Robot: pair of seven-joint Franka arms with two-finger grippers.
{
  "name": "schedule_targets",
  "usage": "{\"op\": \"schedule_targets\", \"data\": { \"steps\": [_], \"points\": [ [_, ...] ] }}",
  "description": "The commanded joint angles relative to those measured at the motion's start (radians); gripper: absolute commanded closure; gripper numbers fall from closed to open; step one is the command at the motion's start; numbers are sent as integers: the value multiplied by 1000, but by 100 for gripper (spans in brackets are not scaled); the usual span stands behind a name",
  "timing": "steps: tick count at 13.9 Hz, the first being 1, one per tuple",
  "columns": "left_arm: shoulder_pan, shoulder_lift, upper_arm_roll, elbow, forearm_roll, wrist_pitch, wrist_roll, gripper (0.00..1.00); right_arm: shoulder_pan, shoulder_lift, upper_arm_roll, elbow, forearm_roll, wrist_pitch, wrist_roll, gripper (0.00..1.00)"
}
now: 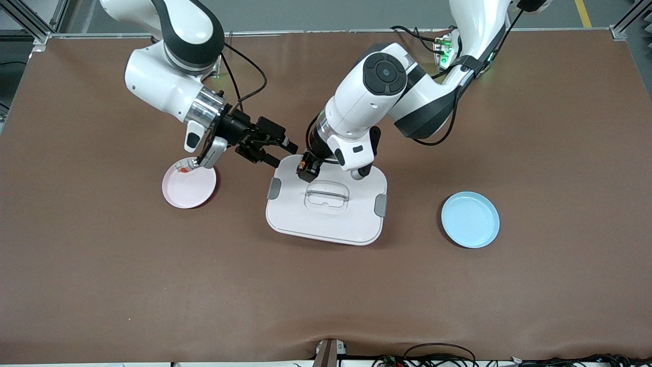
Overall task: Transfer orange switch to right arm and place
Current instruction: 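Hold the switch with the left gripper while the right gripper reaches it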
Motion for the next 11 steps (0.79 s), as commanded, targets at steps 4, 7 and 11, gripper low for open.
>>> {"op": "schedule_targets", "data": {
  "steps": [4,7,11],
  "points": [
    [2,-20,6,-1,-8,-19,-16,100,38,48,-10,37,34,43,-36,0],
    [2,-20,7,-3,-8,-19,-16,100,61,58,-10,47,107,41,-51,0],
    [3,-20,10,-1,-8,-19,-15,100,73,82,-10,70,121,57,-54,0]
  ]
}}
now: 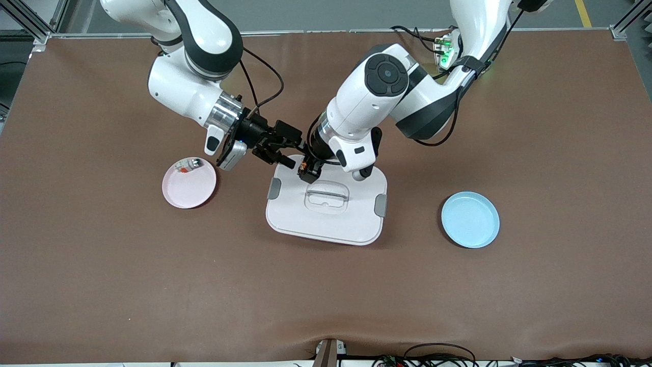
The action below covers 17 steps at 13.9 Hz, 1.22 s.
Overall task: Transfer orange switch to right arm and place
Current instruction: 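Grasp the switch with the right gripper and open the left gripper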
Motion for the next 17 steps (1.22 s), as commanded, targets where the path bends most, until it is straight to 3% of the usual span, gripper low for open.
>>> {"op": "schedule_targets", "data": {
  "steps": [1,4,6,9,10,12,13,17],
  "points": [
    [-1,-20,8,-1,-8,-19,-15,100,19,29,-10,30,36,20,-26,0],
    [-2,-20,11,-3,-8,-19,-16,100,26,36,-10,33,36,20,-26,2],
    [-2,-20,11,-3,-8,-19,-15,100,36,41,-10,39,68,22,-26,16],
    [-2,-20,11,-3,-8,-20,-16,100,62,53,-10,53,117,66,-26,29],
    [-2,-20,11,-3,-8,-20,-16,100,66,58,-10,59,117,68,-26,41],
    [-3,-18,13,-3,-7,-20,-16,100,65,61,-10,61,119,68,-24,93],
    [-3,-18,13,-3,-8,-20,-16,100,65,63,-10,61,123,68,-17,100],
    [-3,-18,11,-3,-8,-20,-15,100,66,64,-10,62,131,66,-34,100]
  ]
}}
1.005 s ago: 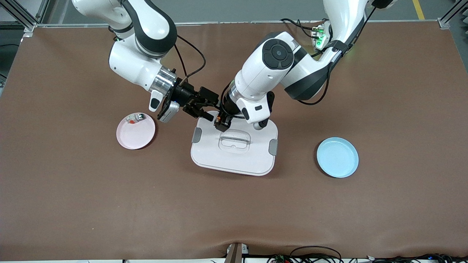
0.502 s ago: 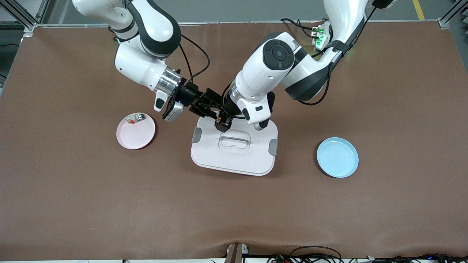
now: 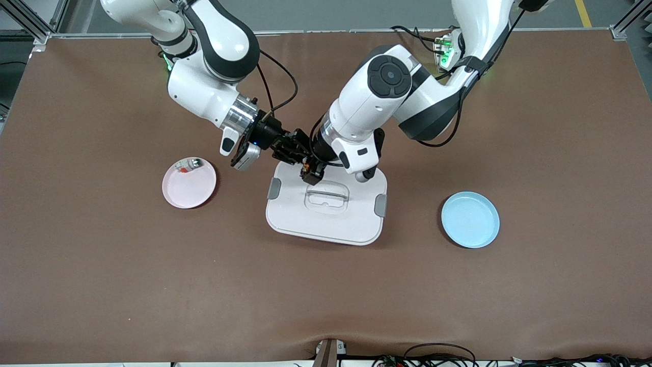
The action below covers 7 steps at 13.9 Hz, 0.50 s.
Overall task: Transfer orange switch to right arm and place
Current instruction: 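Grasp the switch with the right gripper and open the left gripper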
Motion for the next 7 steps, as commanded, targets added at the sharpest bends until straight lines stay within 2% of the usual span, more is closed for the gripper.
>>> {"op": "schedule_targets", "data": {
  "steps": [1,2,3,4,5,6,7],
  "points": [
    [-6,-16,5,-3,-8,-12,-15,100,13,9,-7,22,38,3,-29,100],
    [-4,-16,5,-3,-8,-12,-13,100,13,9,-7,22,38,3,-29,100],
    [-3,-15,5,-3,-8,-12,-12,90,13,9,-7,24,38,3,-30,100],
    [-3,-15,6,-3,-8,-12,-12,63,13,9,-7,24,38,3,-31,100],
    [-4,-15,6,-3,-7,-12,-7,10,13,12,-7,25,38,3,-37,100],
    [-6,-15,6,-3,-4,-12,-4,0,13,15,-7,25,38,3,-40,100],
    [-4,-15,6,-3,-4,-12,-3,0,13,16,-7,29,38,3,-41,100]
  ]
}}
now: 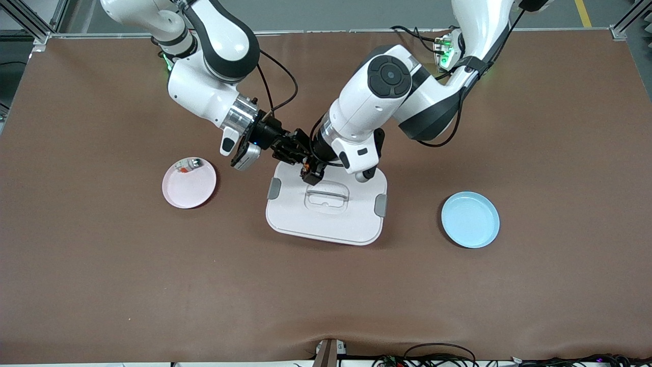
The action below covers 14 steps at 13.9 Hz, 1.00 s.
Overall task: Transfer orange switch to right arm and place
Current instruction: 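Grasp the switch with the right gripper and open the left gripper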
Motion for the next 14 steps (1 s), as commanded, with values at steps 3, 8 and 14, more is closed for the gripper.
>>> {"op": "schedule_targets", "data": {
  "steps": [3,8,14],
  "points": [
    [2,-19,5,-3,-4,-14,-3,0,13,23,-8,30,37,4,-35,100],
    [62,-73,3,-3,-4,-31,2,0,-4,27,-11,21,23,-7,-291,100],
    [195,-149,2,-2,-4,-166,201,0,-28,40,-17,-11,-147,-5,-408,100]
  ]
}}
